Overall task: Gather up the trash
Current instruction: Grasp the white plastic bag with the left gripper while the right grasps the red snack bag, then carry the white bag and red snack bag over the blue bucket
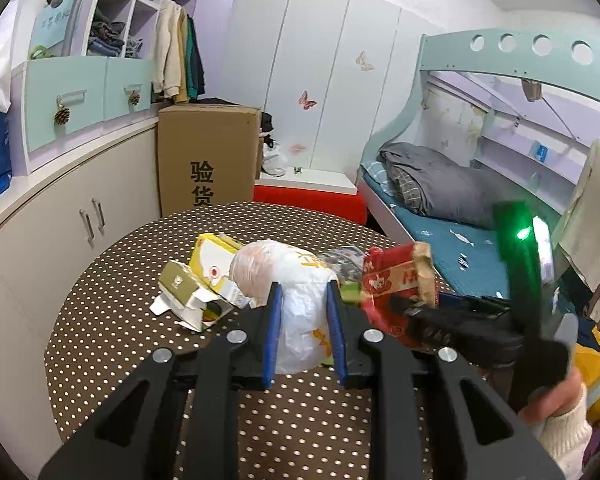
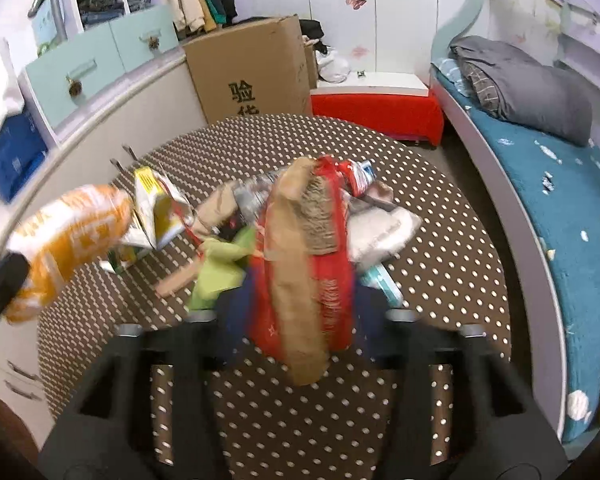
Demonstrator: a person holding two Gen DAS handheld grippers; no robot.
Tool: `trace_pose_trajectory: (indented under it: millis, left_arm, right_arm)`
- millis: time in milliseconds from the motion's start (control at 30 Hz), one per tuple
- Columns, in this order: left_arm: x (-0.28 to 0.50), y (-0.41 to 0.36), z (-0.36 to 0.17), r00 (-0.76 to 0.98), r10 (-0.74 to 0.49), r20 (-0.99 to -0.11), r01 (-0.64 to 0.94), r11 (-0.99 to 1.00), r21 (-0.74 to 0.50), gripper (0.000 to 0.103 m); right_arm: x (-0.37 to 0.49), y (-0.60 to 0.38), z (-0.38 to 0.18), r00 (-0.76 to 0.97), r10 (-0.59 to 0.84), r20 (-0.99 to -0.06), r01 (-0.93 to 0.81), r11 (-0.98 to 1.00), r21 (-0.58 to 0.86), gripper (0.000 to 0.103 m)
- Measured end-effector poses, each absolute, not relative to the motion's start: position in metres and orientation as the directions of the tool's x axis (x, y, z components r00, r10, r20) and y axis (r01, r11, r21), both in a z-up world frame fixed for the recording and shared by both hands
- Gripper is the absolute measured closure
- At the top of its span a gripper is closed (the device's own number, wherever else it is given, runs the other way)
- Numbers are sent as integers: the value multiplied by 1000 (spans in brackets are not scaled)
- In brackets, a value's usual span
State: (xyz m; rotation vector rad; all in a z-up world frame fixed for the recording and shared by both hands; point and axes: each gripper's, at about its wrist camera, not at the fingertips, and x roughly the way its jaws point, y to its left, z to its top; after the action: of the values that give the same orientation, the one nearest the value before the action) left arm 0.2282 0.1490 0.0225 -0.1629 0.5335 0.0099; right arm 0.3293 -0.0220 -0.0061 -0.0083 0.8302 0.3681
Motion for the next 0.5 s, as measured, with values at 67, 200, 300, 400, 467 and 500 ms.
trace_pose_trajectory:
  millis: [67,200,300,400,467,500]
  left_arm:
    - [227,144,21,859,-36,-511,-46,988,-147,81]
    - [227,137,18,850,-42,-526,-41,988,-146,81]
    - [225,131,17,846,-39,-531,-41,990,-137,81]
    - [223,125,17,846,-49,-531,-31,990,-141,81]
    - [223,117,17,846,-58,-531,-17,991,-135,81]
    - [223,114,17,846,-61,-530,-12,991,-133,81]
  right_arm:
    - [327,-21,-15,613,299,-731,-322,940,115,50]
    - [327,-22,-30,570,322,-756,-333,932,146,65]
    - [317,-31,-22,599,337,-726,-330,930,160,66]
    - [307,-45,-11,637,331,-697,-307,937,165,66]
    - [302,-54,-6,646,332,-688,-298,939,173,66]
    - [300,-57,-5,650,329,-685,-295,940,172,66]
